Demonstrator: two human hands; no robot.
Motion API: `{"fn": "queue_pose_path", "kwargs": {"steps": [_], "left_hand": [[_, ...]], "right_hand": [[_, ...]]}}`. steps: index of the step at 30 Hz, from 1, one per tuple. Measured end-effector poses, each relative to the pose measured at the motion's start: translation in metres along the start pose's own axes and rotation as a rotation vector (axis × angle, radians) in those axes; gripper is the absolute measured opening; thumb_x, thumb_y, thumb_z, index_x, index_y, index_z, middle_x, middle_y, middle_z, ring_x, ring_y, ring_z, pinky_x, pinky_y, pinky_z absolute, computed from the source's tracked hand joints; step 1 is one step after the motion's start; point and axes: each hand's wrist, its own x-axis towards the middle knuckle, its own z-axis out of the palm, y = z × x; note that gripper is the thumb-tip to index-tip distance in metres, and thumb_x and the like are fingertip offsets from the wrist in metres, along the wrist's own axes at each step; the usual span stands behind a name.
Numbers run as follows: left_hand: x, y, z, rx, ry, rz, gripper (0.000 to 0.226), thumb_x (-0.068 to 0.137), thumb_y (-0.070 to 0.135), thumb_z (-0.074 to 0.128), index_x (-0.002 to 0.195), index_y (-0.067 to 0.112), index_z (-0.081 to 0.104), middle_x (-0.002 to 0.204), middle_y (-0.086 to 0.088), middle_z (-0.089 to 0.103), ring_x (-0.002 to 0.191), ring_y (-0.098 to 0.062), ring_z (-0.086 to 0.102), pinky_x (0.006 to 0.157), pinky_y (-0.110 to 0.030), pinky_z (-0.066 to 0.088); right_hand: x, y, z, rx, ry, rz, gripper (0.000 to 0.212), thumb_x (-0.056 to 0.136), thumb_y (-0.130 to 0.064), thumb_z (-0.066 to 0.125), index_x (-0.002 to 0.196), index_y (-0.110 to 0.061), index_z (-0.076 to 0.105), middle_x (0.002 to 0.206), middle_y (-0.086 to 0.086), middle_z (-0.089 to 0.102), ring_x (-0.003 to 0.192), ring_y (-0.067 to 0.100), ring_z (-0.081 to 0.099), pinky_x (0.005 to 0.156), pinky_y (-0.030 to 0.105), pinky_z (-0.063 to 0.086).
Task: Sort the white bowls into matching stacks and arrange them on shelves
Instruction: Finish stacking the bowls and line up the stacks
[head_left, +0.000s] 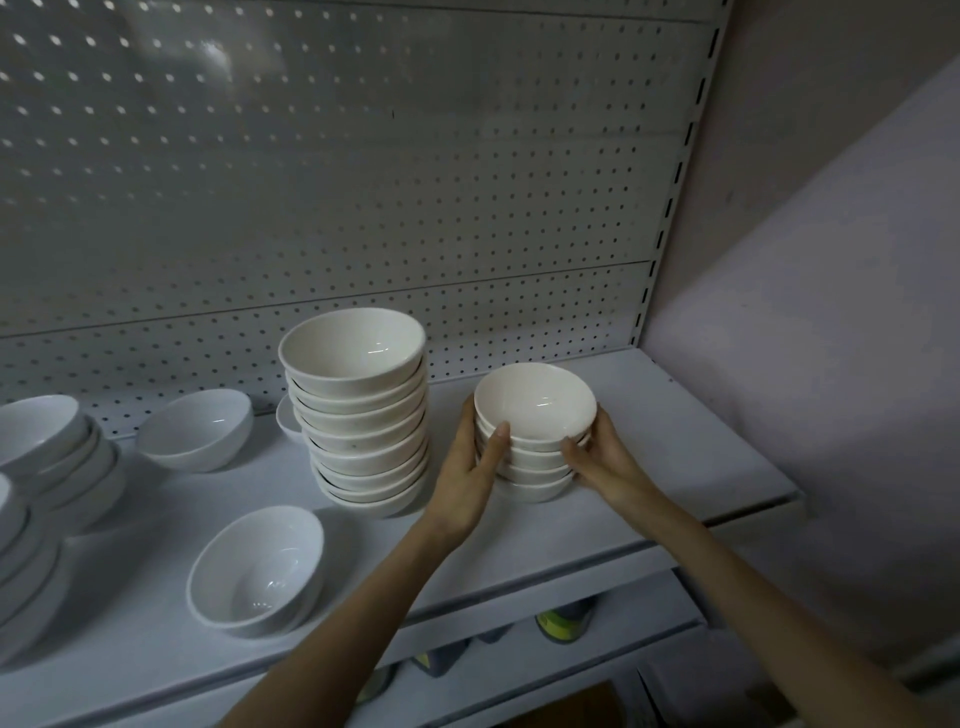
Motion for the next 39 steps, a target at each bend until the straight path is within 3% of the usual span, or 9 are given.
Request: {"fn": "queue_pose_path", "kwargs": {"steps": [2,13,17,19,23,27,32,36,39], "left_hand": [[0.002,-0.001,0.000,0.001,-0.006,-0.005,0.050,0.096,0.038,0.043,0.144,0.037,0.027,0.139,0.021,0.042,0.128,-0.001,0.041,0.112,-0.047,0.033],[-0.011,0.004,0.005,0.003,0.012,-0.016,0.044,0.100,0.037,0.038,0.142,0.042,0.025,0.146,0.020,0.035,0.134,0.000,0.034,0.115,-0.038,0.028],[-0.054,0.000,-0.006,0.206,-0.020,-0.078,0.048,0.097,0.045,0.039,0.142,0.041,0.021,0.143,0.025,0.025,0.134,0.003,0.027,0.108,-0.020,0.025],[-0.083,-0.007,-0.019,0.371,0.019,-0.042,0.050,0.096,0.048,0.039,0.143,0.033,0.031,0.146,0.018,0.034,0.132,0.003,0.033,0.109,-0.022,0.030],[-0.134,-0.012,-0.048,0.563,0.251,0.150,0.036,0.095,0.042,0.040,0.128,0.032,0.052,0.125,0.017,0.058,0.115,0.005,0.052,0.096,-0.024,0.045],[-0.171,-0.011,-0.078,0.679,0.608,0.313,0.034,0.092,0.029,0.044,0.126,0.027,0.050,0.120,0.009,0.055,0.110,-0.009,0.052,0.093,-0.023,0.043],[-0.186,-0.023,-0.123,0.649,0.779,0.087,0.074,0.086,0.042,0.063,0.145,0.025,0.022,0.146,-0.001,0.027,0.132,-0.027,0.036,0.107,-0.046,0.036],[-0.180,-0.030,-0.158,0.404,0.520,-0.167,0.117,0.065,0.064,0.071,0.148,0.031,-0.004,0.157,0.008,0.006,0.143,-0.015,0.017,0.116,-0.042,0.025],[-0.171,-0.037,-0.180,0.286,0.309,-0.228,0.124,0.063,0.061,0.077,0.150,0.028,-0.005,0.158,0.004,0.013,0.143,-0.013,0.020,0.116,-0.042,0.026]], "right_hand": [[0.002,0.002,0.001,-0.018,0.029,-0.032,0.096,0.057,-0.064,0.075,0.134,-0.026,0.032,0.131,-0.010,0.049,0.119,0.004,0.051,0.096,0.022,0.046],[0.000,0.003,0.003,-0.042,0.092,-0.149,0.070,0.075,-0.032,0.065,0.136,-0.025,0.032,0.131,-0.017,0.047,0.122,0.002,0.048,0.098,0.021,0.044],[-0.029,0.007,0.010,-0.151,0.229,-0.231,0.065,0.077,-0.032,0.063,0.135,-0.023,0.036,0.131,-0.018,0.045,0.119,-0.012,0.043,0.096,0.015,0.043],[-0.044,0.010,0.016,-0.284,0.287,-0.389,0.053,0.086,-0.032,0.062,0.133,-0.021,0.039,0.134,-0.012,0.043,0.126,-0.003,0.041,0.101,0.019,0.040],[-0.059,0.008,0.043,-0.427,0.207,-0.621,0.041,0.088,-0.028,0.054,0.126,-0.014,0.047,0.129,0.005,0.048,0.126,0.014,0.043,0.107,0.022,0.034],[-0.066,0.002,0.088,-0.440,-0.014,-0.658,0.023,0.093,-0.029,0.050,0.106,-0.017,0.064,0.114,-0.007,0.056,0.112,0.007,0.053,0.097,0.020,0.041],[-0.066,0.008,0.151,-0.406,-0.368,-0.421,0.037,0.087,-0.045,0.054,0.123,-0.038,0.047,0.129,-0.031,0.039,0.123,-0.005,0.041,0.102,0.019,0.038],[-0.059,0.017,0.200,-0.380,-0.485,-0.200,0.083,0.076,-0.048,0.069,0.138,-0.042,0.014,0.145,-0.023,0.020,0.132,-0.006,0.025,0.108,0.022,0.030],[-0.055,0.021,0.224,-0.185,-0.502,-0.037,0.107,0.057,-0.063,0.076,0.139,-0.047,0.010,0.142,-0.023,0.031,0.128,-0.006,0.035,0.103,0.024,0.039]]}}
